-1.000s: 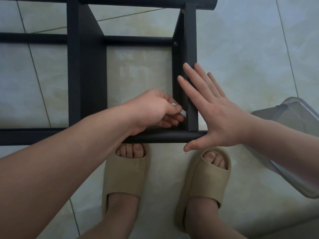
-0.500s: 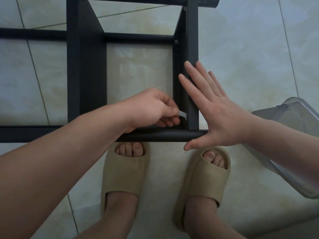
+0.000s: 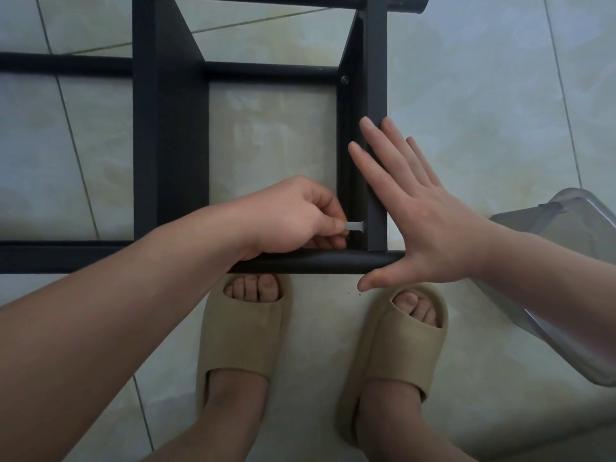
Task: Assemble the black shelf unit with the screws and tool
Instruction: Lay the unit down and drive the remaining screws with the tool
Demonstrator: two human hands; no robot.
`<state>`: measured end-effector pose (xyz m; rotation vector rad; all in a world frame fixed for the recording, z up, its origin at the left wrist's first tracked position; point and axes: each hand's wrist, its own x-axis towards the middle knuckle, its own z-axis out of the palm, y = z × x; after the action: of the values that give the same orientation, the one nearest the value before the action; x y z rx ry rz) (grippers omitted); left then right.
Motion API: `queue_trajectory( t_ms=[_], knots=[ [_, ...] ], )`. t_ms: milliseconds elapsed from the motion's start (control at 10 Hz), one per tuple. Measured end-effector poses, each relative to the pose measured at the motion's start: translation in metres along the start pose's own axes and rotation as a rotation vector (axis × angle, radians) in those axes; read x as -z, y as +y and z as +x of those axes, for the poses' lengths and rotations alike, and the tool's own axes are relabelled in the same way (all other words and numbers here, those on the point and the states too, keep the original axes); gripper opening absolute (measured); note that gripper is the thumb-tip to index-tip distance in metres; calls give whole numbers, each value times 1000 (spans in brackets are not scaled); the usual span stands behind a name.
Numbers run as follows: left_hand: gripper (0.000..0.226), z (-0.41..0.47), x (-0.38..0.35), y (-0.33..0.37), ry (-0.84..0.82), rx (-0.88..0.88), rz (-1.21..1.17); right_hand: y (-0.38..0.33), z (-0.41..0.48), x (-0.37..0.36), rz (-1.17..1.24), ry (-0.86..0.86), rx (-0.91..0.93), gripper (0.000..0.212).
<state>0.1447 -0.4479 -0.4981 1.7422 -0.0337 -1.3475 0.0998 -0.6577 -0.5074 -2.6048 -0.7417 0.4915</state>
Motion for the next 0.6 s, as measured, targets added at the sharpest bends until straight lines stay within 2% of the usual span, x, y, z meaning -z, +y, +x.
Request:
queue_trajectory(
  t_ms=[600],
  knots=[
    [18, 4, -1, -2, -55, -37, 179, 1, 0, -1, 6, -7, -1, 135]
  ],
)
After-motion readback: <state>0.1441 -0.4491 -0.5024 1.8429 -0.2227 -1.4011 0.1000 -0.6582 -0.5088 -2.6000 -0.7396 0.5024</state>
